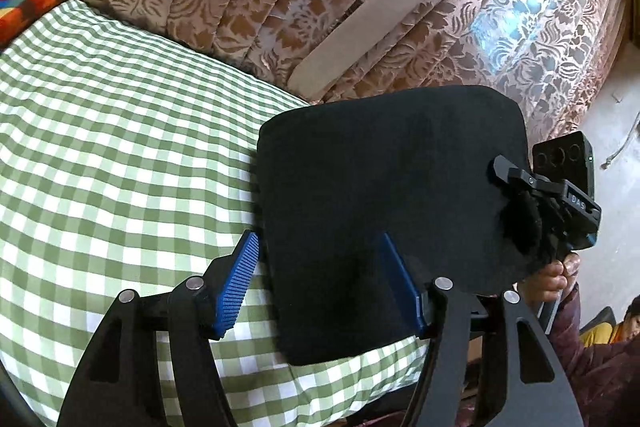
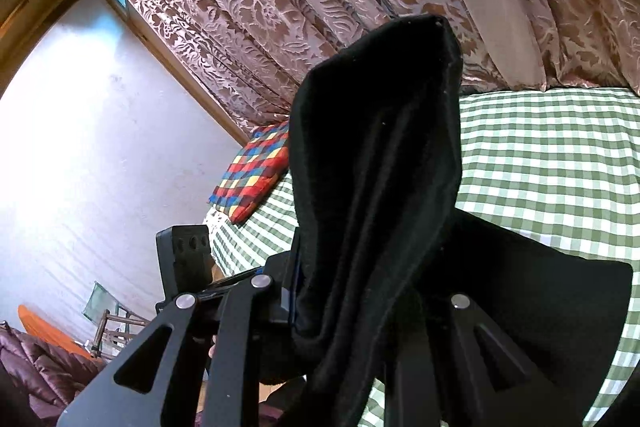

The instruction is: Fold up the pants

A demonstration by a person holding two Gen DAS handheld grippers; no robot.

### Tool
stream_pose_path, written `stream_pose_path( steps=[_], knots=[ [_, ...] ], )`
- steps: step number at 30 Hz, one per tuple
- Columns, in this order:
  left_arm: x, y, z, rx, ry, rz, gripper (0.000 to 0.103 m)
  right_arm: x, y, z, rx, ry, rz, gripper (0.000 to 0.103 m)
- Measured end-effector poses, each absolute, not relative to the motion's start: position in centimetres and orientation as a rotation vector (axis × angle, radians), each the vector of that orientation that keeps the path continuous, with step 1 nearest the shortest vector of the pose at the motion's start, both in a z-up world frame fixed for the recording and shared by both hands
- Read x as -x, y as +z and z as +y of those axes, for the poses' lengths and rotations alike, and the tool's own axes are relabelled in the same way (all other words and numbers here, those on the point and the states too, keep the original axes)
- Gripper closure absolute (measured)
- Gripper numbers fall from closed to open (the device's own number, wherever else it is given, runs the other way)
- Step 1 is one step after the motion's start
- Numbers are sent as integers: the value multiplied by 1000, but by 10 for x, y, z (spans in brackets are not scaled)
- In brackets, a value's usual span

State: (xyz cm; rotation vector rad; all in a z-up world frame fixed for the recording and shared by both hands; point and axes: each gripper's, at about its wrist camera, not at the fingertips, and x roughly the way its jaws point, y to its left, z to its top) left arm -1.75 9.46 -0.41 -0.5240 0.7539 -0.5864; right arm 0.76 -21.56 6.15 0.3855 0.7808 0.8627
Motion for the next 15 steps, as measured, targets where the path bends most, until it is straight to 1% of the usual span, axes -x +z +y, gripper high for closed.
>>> stream_pose_path(
  steps=[4,6,8,12,13,15],
  knots=[
    [19,-7,77,508,-668,777,41,-5,54,-252,-381,796,797,87],
    [17,-11,59,507,-729,797,34,-8,45,-274,-387,755,822,87],
    [15,-16,43,495,-775,822,34,-12,29,-297,-381,695,855,87],
    [13,-32,-1,429,-896,916,34,-24,-25,-341,-439,572,966,87],
    [13,-36,-8,414,-907,935,34,-26,-40,-350,-462,540,995,86],
    [15,-38,-17,397,-944,944,34,-26,-71,-367,-532,501,1037,80]
  ],
)
